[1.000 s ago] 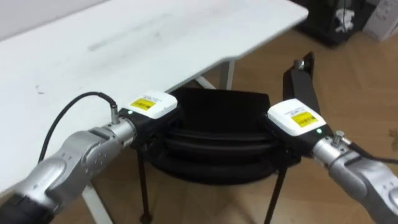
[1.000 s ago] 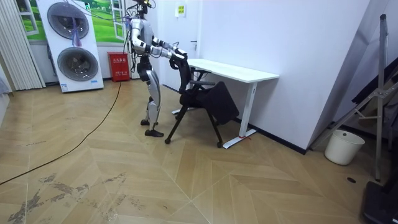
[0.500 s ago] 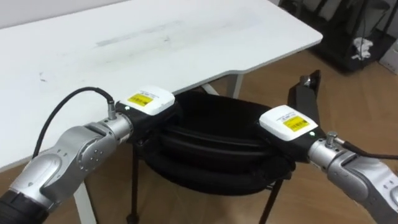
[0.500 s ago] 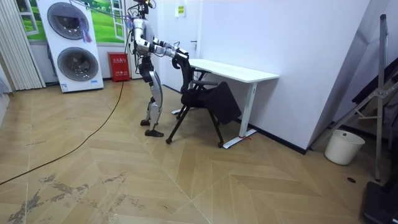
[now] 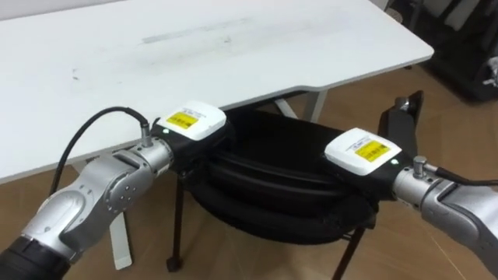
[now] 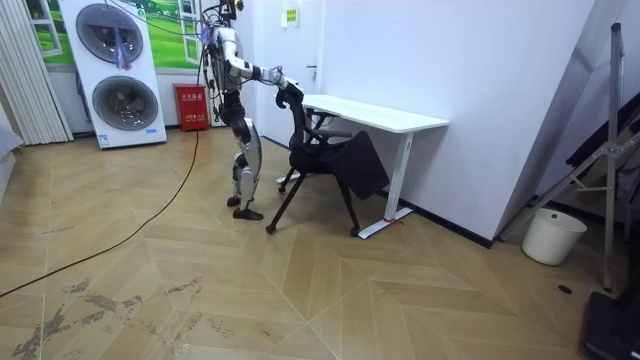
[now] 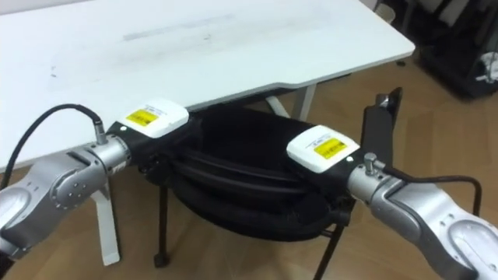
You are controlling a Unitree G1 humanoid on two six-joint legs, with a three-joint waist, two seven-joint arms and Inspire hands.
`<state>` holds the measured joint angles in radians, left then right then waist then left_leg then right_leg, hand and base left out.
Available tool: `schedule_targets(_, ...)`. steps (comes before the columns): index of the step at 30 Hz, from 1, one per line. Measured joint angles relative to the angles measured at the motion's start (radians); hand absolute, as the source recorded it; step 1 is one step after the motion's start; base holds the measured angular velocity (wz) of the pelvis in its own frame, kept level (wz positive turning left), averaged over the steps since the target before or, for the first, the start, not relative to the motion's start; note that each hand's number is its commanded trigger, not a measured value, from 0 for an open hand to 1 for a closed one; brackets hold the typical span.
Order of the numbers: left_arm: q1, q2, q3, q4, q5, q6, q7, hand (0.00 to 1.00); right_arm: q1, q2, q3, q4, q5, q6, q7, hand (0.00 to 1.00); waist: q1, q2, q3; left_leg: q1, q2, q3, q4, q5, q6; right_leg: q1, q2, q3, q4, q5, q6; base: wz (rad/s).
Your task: Push chair
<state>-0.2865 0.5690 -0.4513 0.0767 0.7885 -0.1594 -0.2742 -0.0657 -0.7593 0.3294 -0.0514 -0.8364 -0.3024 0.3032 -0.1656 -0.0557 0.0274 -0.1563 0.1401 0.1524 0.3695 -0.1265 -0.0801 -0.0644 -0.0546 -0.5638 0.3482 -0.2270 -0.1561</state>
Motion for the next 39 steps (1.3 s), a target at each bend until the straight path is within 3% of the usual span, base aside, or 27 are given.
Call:
schedule_targets(4, 0.013, -0.016, 0.010, 0.000, 0.016, 0.001, -0.004, 1.00, 0.000, 0.002, 0.000, -0.005, -0.024, 0.000, 0.005, 1.00, 0.020, 0.000, -0.0003, 0.002, -0.015, 0.000, -0.019, 0.021, 0.004, 0.000, 0.000, -0.008, -0.010, -0.001, 0.007, 0.00)
schedule_targets(6, 0.018, -0.032, 0.018, 0.001, 0.035, 0.000, -0.018, 1.00, 0.000, 0.006, 0.000, -0.005, -0.036, 0.004, 0.008, 1.00, 0.046, 0.002, -0.0012, -0.001, -0.037, 0.012, -0.025, 0.032, 0.025, 0.011, -0.010, -0.050, -0.022, 0.000, 0.011, -0.07)
schedule_targets(7, 0.025, -0.039, 0.018, 0.001, 0.035, 0.001, -0.018, 1.00, 0.000, 0.005, 0.000, -0.004, -0.038, 0.008, 0.010, 1.00, 0.055, 0.003, -0.0016, -0.001, -0.055, 0.017, -0.035, 0.040, 0.043, 0.017, -0.013, -0.060, -0.022, -0.004, 0.027, 0.06)
schedule_targets(8, 0.030, -0.043, 0.018, 0.002, 0.036, 0.001, -0.018, 1.00, 0.000, 0.004, 0.000, -0.002, -0.039, 0.009, 0.013, 1.00, 0.055, 0.005, -0.0023, 0.000, -0.063, 0.018, -0.043, 0.046, 0.053, 0.022, -0.014, -0.065, -0.021, -0.008, 0.050, 0.15)
schedule_targets(9, 0.048, -0.055, 0.018, 0.003, 0.035, 0.005, -0.018, 1.00, 0.000, 0.004, 0.004, 0.009, -0.039, 0.009, 0.019, 1.00, 0.062, 0.016, -0.0097, 0.009, -0.066, 0.036, -0.069, 0.058, 0.072, 0.021, -0.014, -0.051, 0.005, -0.030, 0.182, 0.00)
schedule_targets(10, 0.062, -0.061, 0.019, 0.004, 0.034, 0.003, -0.023, 1.00, 0.000, 0.002, 0.015, 0.012, -0.040, 0.018, 0.018, 1.00, 0.076, 0.028, -0.0169, 0.015, -0.056, 0.026, -0.074, 0.066, 0.075, -0.007, -0.016, 0.061, 0.101, -0.042, 0.247, 0.00)
schedule_targets(11, 0.062, -0.060, 0.020, 0.004, 0.031, -0.002, -0.030, 1.00, -0.001, -0.002, 0.017, 0.009, -0.040, 0.020, 0.017, 1.00, 0.076, 0.021, -0.0176, 0.013, -0.071, 0.022, -0.056, 0.058, 0.080, -0.030, -0.020, 0.160, 0.163, -0.057, 0.202, 0.26)
schedule_targets(12, 0.062, -0.074, 0.024, 0.018, 0.028, -0.004, -0.033, 1.00, -0.004, -0.025, 0.018, 0.004, -0.023, 0.019, 0.017, 1.00, 0.073, 0.003, -0.0210, 0.004, -0.123, 0.022, -0.001, 0.030, 0.090, -0.049, -0.041, 0.242, 0.229, -0.131, 0.176, 0.69)
schedule_targets(13, 0.062, -0.117, 0.021, 0.061, 0.037, -0.004, -0.029, 1.00, -0.001, -0.040, 0.021, 0.012, -0.017, 0.018, 0.029, 1.00, 0.070, 0.009, -0.0253, 0.007, -0.140, 0.038, 0.044, 0.011, 0.106, -0.027, -0.073, 0.169, 0.221, -0.146, 0.161, 0.77)
schedule_targets(14, 0.062, -0.124, 0.015, 0.072, 0.039, -0.004, -0.033, 1.00, -0.001, -0.038, 0.029, 0.024, -0.022, 0.018, 0.030, 1.00, 0.068, 0.009, -0.0257, 0.015, -0.155, 0.044, 0.046, 0.007, 0.113, -0.006, -0.076, 0.152, 0.200, -0.144, 0.164, 0.76)
schedule_targets(15, 0.062, -0.124, 0.012, 0.074, 0.038, -0.012, -0.047, 1.00, 0.003, -0.030, 0.035, 0.039, -0.030, 0.017, 0.026, 1.00, 0.064, 0.013, -0.0296, 0.029, -0.166, 0.061, 0.025, -0.001, 0.128, 0.025, -0.066, 0.136, 0.166, -0.133, 0.227, 0.53)
schedule_targets(16, 0.062, -0.120, 0.013, 0.071, 0.035, -0.018, -0.050, 1.00, 0.005, -0.031, 0.035, 0.040, -0.035, 0.017, 0.021, 1.00, 0.063, 0.021, -0.0328, 0.031, -0.164, 0.065, 0.012, -0.005, 0.129, 0.020, -0.056, 0.145, 0.176, -0.124, 0.267, 0.47)
schedule_targets(17, 0.059, -0.088, 0.037, 0.055, 0.011, -0.047, -0.056, 1.00, -0.010, -0.024, 0.038, 0.035, -0.035, 0.019, 0.006, 1.00, 0.070, 0.008, -0.0290, 0.014, -0.171, 0.054, 0.038, -0.040, 0.166, -0.025, -0.062, 0.249, 0.272, -0.141, 0.201, 0.43)
schedule_targets(18, 0.062, -0.088, 0.049, 0.060, 0.015, -0.049, -0.052, 1.00, -0.016, -0.016, 0.043, 0.038, -0.035, 0.020, 0.002, 1.00, 0.068, 0.000, -0.0292, -0.014, -0.187, 0.024, 0.092, -0.068, 0.171, -0.030, -0.059, 0.261, 0.301, -0.168, 0.182, 0.55)
schedule_targets(19, 0.067, -0.100, 0.048, 0.064, 0.035, -0.044, -0.053, 1.00, -0.015, -0.018, 0.049, 0.039, -0.035, 0.020, 0.011, 1.00, 0.073, 0.008, -0.0314, -0.016, -0.193, 0.002, 0.087, -0.065, 0.168, -0.008, -0.067, 0.210, 0.267, -0.170, 0.185, 0.57)
schedule_targets(21, 0.065, -0.092, 0.048, 0.054, 0.034, -0.055, -0.058, 1.00, -0.011, -0.019, 0.055, 0.040, -0.038, 0.021, 0.008, 1.00, 0.074, 0.005, -0.0294, -0.006, -0.205, -0.042, 0.031, -0.026, 0.166, 0.023, -0.050, 0.177, 0.202, -0.138, 0.172, 0.64)
schedule_targets(24, 0.060, -0.071, 0.049, 0.028, 0.039, -0.049, -0.055, 1.00, -0.011, -0.007, 0.054, 0.041, -0.038, 0.020, -0.005, 1.00, 0.082, 0.005, -0.0295, 0.000, -0.213, -0.105, -0.037, 0.026, 0.171, 0.046, 0.010, 0.255, 0.105, -0.074, 0.152, 0.57)
schedule_targets(26, 0.059, -0.059, 0.051, 0.019, 0.039, -0.043, -0.054, 1.00, -0.011, 0.004, 0.054, 0.040, -0.040, 0.021, -0.022, 1.00, 0.084, 0.005, -0.0293, -0.004, -0.223, -0.135, -0.050, 0.040, 0.172, 0.052, 0.029, 0.300, 0.064, -0.066, 0.147, 0.49)
schedule_targets(27, 0.058, -0.056, 0.052, 0.019, 0.039, -0.042, -0.050, 1.00, -0.011, 0.007, 0.054, 0.041, -0.048, 0.021, -0.030, 1.00, 0.095, 0.005, -0.0281, -0.007, -0.224, -0.137, -0.054, 0.042, 0.173, 0.059, 0.039, 0.312, 0.035, -0.058, 0.134, 0.34)
schedule_targets(30, 0.058, -0.050, 0.053, 0.018, 0.039, -0.047, -0.042, 1.00, -0.012, 0.011, 0.054, 0.040, -0.068, 0.023, -0.034, 1.00, 0.134, 0.007, -0.0220, -0.014, -0.230, -0.154, -0.065, 0.042, 0.173, 0.088, 0.045, 0.287, -0.026, -0.047, 0.114, 0.20)
schedule_targets(32, 0.058, -0.047, 0.058, 0.010, 0.039, -0.046, -0.039, 1.00, -0.018, 0.011, 0.054, 0.035, -0.069, 0.022, -0.027, 1.00, 0.136, 0.003, -0.0196, -0.016, -0.241, -0.181, -0.069, 0.046, 0.175, 0.102, 0.047, 0.263, -0.059, -0.038, 0.098, 0.42)
schedule_targets(34, 0.052, -0.014, 0.063, -0.005, 0.035, -0.052, -0.047, 1.00, -0.030, 0.019, 0.065, 0.031, -0.065, 0.012, -0.024, 1.00, 0.148, -0.012, -0.0105, -0.016, -0.244, -0.193, -0.070, 0.047, 0.175, 0.118, 0.053, 0.254, -0.089, -0.027, 0.080, 0.20)
schedule_targets(36, 0.052, 0.021, 0.079, -0.021, 0.032, -0.064, -0.046, 1.00, -0.034, 0.031, 0.066, 0.007, -0.065, 0.001, -0.018, 1.00, 0.148, -0.027, -0.0019, -0.016, -0.251, -0.213, -0.070, 0.050, 0.173, 0.122, 0.054, 0.251, -0.098, -0.025, 0.081, 0.23)
schedule_targets(39, 0.052, 0.036, 0.085, -0.030, 0.032, -0.078, -0.043, 1.00, -0.035, 0.031, 0.069, 0.000, -0.065, -0.011, -0.014, 1.00, 0.144, -0.039, 0.0056, -0.008, -0.259, -0.243, -0.080, 0.051, 0.172, 0.135, 0.059, 0.265, -0.110, -0.015, 0.093, 0.22)
